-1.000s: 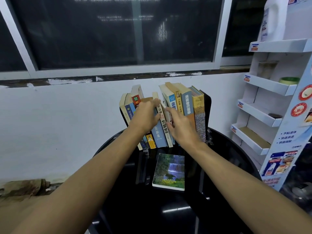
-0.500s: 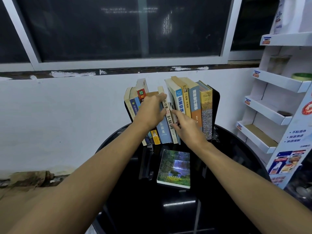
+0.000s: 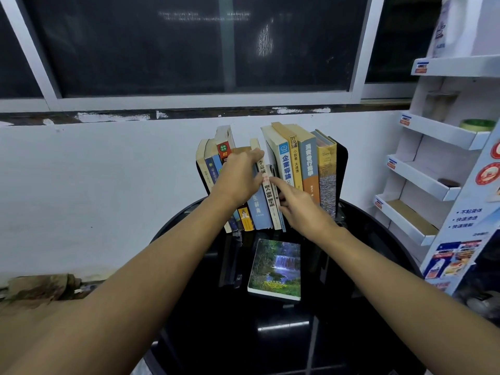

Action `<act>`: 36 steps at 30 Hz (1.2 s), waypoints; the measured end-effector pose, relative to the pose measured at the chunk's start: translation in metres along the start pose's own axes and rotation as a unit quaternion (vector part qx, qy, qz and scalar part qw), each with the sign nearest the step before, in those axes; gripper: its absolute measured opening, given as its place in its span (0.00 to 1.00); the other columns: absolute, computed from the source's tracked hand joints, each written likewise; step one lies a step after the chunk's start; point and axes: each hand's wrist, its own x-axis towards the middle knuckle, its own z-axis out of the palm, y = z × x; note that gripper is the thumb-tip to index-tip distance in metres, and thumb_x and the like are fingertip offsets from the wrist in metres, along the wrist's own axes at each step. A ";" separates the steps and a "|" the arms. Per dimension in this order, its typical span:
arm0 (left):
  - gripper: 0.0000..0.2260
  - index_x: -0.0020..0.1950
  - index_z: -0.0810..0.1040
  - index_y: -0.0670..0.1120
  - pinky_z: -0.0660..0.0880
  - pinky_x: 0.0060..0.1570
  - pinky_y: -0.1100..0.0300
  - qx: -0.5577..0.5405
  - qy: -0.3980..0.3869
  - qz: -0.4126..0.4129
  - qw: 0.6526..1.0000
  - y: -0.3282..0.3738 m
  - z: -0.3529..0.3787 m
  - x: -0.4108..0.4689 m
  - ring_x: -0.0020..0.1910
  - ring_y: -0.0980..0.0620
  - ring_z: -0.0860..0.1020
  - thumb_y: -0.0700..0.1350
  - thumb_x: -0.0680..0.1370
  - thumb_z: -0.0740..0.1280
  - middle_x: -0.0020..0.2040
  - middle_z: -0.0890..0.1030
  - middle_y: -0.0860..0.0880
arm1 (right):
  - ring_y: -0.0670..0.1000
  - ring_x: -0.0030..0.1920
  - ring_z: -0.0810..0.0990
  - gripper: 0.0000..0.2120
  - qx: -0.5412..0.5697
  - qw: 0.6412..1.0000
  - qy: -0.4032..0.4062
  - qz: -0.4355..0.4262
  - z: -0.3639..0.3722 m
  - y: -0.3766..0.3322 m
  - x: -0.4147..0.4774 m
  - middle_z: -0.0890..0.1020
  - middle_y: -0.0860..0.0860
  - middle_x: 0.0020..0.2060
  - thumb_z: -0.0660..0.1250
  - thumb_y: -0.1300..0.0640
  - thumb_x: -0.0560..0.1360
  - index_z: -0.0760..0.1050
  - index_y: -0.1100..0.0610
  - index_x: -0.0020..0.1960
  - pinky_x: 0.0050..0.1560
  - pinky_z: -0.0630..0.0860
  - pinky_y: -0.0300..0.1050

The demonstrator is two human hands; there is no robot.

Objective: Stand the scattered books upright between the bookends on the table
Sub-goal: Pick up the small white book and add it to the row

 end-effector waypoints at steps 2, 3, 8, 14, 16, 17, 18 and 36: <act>0.20 0.69 0.77 0.42 0.78 0.60 0.48 -0.002 -0.002 0.000 1.000 0.000 0.000 0.000 0.59 0.43 0.80 0.39 0.77 0.72 0.59 0.83 0.43 | 0.57 0.63 0.78 0.38 -0.002 1.000 0.005 0.005 0.001 0.000 0.000 0.77 0.56 0.66 0.66 0.68 0.79 0.53 0.43 0.79 0.61 0.78 0.60; 0.19 0.69 0.77 0.42 0.78 0.60 0.47 -0.001 -0.002 0.000 1.000 0.000 0.000 0.000 0.58 0.44 0.80 0.39 0.77 0.72 0.59 0.83 0.43 | 0.57 0.63 0.78 0.38 -0.003 1.000 0.009 0.007 0.002 0.000 0.000 0.77 0.56 0.66 0.66 0.68 0.79 0.54 0.43 0.79 0.61 0.78 0.60; 0.15 0.64 0.79 0.40 0.78 0.58 0.47 0.007 -0.002 0.003 1.000 0.001 -0.001 0.000 0.56 0.43 0.80 0.38 0.77 0.71 0.56 0.83 0.42 | 0.56 0.63 0.78 0.37 -0.007 1.000 0.017 0.020 0.007 0.002 0.002 0.77 0.56 0.66 0.65 0.67 0.80 0.53 0.43 0.79 0.62 0.78 0.58; 0.16 0.65 0.78 0.41 0.78 0.58 0.49 0.008 0.004 0.007 1.000 0.001 -0.001 0.000 0.56 0.44 0.80 0.38 0.77 0.71 0.57 0.83 0.43 | 0.54 0.57 0.80 0.38 -0.008 0.999 0.020 0.026 0.010 0.001 0.008 0.79 0.56 0.61 0.64 0.70 0.79 0.53 0.41 0.78 0.57 0.81 0.55; 0.16 0.66 0.78 0.41 0.78 0.58 0.49 0.007 0.004 0.009 1.000 0.000 0.000 0.000 0.56 0.44 0.79 0.38 0.77 0.71 0.57 0.83 0.43 | 0.54 0.54 0.81 0.39 -0.001 0.999 0.020 0.034 0.011 0.001 0.009 0.80 0.55 0.59 0.64 0.70 0.78 0.53 0.39 0.78 0.54 0.81 0.55; 0.17 0.66 0.78 0.41 0.78 0.58 0.50 0.006 0.004 0.008 1.000 0.000 0.001 0.000 0.56 0.44 0.79 0.38 0.77 0.71 0.57 0.83 0.43 | 0.54 0.53 0.81 0.40 0.002 0.999 0.020 0.035 0.012 0.001 0.009 0.80 0.55 0.58 0.64 0.71 0.78 0.52 0.39 0.77 0.54 0.82 0.56; 0.16 0.66 0.78 0.42 0.78 0.57 0.50 0.005 0.005 0.008 1.000 -0.001 0.001 0.000 0.56 0.45 0.79 0.39 0.77 0.71 0.56 0.83 0.44 | 0.54 0.52 0.81 0.40 0.003 0.999 0.020 0.035 0.012 0.001 0.009 0.80 0.55 0.56 0.64 0.71 0.78 0.52 0.39 0.77 0.53 0.82 0.56; 0.16 0.68 0.79 0.48 0.69 0.65 0.56 -0.005 -0.025 0.009 1.000 -0.004 -0.003 -0.056 0.67 0.51 0.71 0.46 0.80 0.68 0.64 0.77 0.50 | 0.44 0.45 0.78 0.17 -0.058 0.998 -0.004 -0.018 -0.033 -0.006 -0.026 0.77 0.43 0.46 0.72 0.53 0.77 0.74 0.50 0.64 0.49 0.80 0.49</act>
